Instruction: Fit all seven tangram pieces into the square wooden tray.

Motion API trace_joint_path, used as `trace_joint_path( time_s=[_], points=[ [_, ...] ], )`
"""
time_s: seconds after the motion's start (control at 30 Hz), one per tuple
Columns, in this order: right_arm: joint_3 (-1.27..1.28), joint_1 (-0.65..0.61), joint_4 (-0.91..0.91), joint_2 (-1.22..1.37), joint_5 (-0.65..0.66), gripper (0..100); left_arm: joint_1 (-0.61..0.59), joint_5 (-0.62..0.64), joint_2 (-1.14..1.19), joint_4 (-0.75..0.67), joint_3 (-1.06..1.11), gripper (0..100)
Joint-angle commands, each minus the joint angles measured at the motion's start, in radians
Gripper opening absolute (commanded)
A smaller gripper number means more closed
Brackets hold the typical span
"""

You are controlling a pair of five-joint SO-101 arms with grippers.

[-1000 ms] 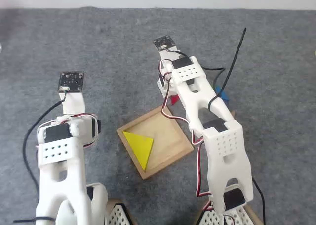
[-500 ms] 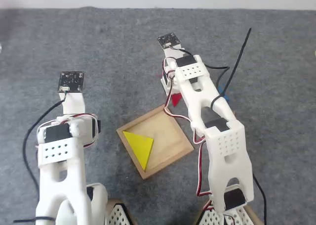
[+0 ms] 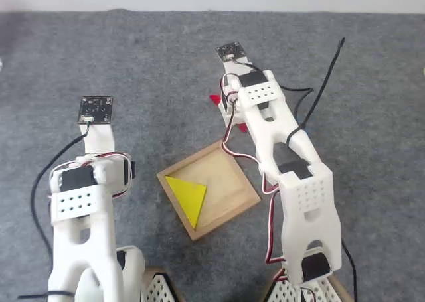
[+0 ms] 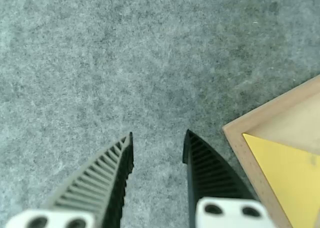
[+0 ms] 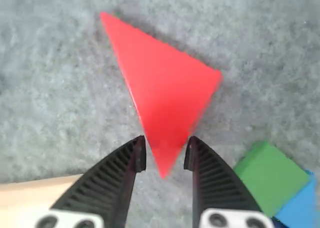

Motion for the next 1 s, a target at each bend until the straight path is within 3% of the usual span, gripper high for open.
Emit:
trace_joint_path(
  time_s=[0.0, 0.3, 0.6, 0.97],
  points=[
    [-0.031, 0.012, 0.050, -0.108, 0.086, 12.8, 0.003, 0.011, -0.028, -0.015, -0.002, 17],
    [-0.031, -0.051, -0.021, -0.071, 0.308, 38.6, 0.003, 0.011, -0.028, -0.017, -0.002, 17],
    [-0.031, -0.054, -0.107, 0.015, 0.414, 38.7, 0.002, 0.011, -0.028, -0.017, -0.002, 17],
    [-0.032, -0.025, -0.130, 0.056, 0.417, 38.5, 0.002, 0.011, -0.028, -0.015, -0.002, 17]
  ],
)
